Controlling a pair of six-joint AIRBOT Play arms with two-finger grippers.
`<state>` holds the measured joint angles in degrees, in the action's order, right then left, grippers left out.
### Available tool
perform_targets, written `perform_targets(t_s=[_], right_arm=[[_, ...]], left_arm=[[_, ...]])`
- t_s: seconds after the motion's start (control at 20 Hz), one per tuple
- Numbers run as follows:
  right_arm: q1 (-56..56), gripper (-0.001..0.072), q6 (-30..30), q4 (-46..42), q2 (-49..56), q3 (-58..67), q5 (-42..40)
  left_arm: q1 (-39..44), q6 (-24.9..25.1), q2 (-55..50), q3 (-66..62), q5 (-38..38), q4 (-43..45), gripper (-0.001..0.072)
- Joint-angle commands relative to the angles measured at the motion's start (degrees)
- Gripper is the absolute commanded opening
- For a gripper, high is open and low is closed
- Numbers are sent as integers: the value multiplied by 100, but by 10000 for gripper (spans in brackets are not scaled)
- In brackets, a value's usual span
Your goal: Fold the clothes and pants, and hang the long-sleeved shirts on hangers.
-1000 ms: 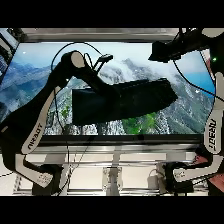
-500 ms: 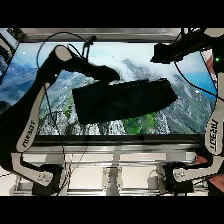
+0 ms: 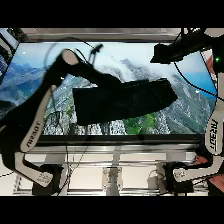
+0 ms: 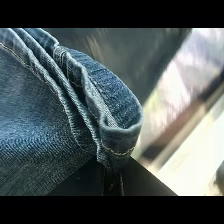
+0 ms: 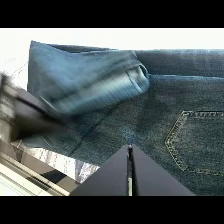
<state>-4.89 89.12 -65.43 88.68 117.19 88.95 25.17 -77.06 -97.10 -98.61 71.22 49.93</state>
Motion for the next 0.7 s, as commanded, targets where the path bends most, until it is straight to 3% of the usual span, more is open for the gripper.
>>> perform_targets(t_s=[0.0,0.3,0.4,0.65], right_arm=[[2,33,-7,4,-4,0,9],[2,33,-7,2,-4,0,70],[2,33,-9,2,-4,0,166],[2,33,-35,-85,22,-2,195]], left_arm=[[848,13,-529,61,79,103,24],[1777,-13,-1130,61,195,109,37],[1663,-232,-1141,61,188,271,76],[962,-546,-1010,61,199,647,42]])
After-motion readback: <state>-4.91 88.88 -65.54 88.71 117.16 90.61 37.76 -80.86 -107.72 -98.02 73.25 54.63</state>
